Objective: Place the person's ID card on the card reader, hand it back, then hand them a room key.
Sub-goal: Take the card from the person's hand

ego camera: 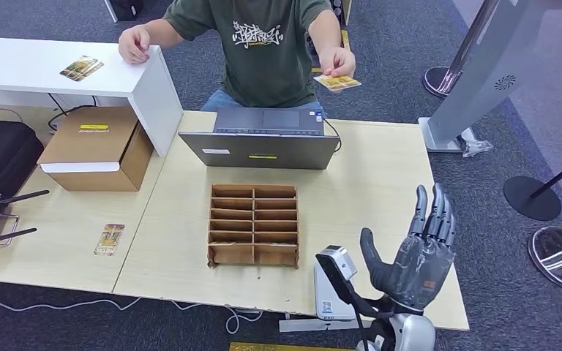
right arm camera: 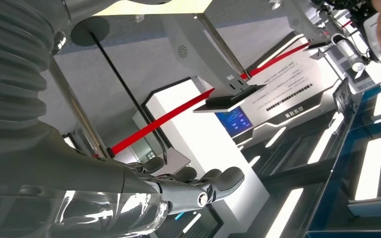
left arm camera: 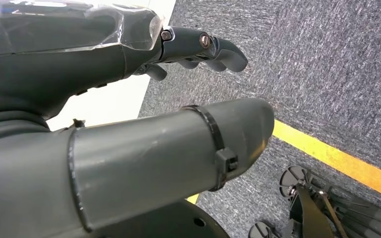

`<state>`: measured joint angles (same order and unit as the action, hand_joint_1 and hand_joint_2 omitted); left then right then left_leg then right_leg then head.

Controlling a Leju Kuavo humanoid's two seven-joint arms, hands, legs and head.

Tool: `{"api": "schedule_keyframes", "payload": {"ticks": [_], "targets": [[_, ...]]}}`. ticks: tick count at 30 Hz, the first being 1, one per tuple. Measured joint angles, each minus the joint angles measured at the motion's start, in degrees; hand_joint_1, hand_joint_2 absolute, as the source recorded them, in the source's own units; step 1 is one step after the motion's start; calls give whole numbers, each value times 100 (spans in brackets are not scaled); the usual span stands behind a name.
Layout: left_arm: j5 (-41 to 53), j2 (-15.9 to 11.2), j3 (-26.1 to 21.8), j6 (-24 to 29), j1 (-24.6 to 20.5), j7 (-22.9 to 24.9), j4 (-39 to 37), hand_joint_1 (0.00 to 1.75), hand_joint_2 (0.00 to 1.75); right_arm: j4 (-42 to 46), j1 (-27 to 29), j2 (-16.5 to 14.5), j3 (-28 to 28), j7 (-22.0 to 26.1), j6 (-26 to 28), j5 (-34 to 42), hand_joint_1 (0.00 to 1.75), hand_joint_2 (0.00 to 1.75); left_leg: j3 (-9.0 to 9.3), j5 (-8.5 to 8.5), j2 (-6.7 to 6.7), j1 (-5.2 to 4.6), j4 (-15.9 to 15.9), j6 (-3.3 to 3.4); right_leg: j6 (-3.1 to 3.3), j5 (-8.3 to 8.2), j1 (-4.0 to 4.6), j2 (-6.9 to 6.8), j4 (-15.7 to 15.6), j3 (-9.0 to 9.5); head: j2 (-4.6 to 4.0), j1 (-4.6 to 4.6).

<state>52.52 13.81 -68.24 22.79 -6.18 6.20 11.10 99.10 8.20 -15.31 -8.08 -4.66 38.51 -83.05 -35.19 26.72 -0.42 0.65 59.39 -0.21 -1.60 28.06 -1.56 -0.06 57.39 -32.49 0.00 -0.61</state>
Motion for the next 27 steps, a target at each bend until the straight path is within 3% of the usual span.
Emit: {"api": "schedule_keyframes", "payload": {"ticks": [8,19,27], "targets": [[-14,-8,0,-22,0,-219,0,0,0,-257,-550,33,-183,409,0,-155,0,175,1,-3,2,0,-1,1,1,-4,1,5,2,4,0,2],[299,-45,54,-173,-55,-76,0,0,0,-2388,-3541,25,-696,177,-312,-160,0,175,5,-32,13,2,0,1,3,-30,2,12,6,0,0,-1],[409,-102,161,-221,-130,64,0,0,0,-3639,-4728,20,-853,162,-366,15,0,175,4,-32,11,1,0,0,2,-30,2,11,6,-1,0,0]]}}
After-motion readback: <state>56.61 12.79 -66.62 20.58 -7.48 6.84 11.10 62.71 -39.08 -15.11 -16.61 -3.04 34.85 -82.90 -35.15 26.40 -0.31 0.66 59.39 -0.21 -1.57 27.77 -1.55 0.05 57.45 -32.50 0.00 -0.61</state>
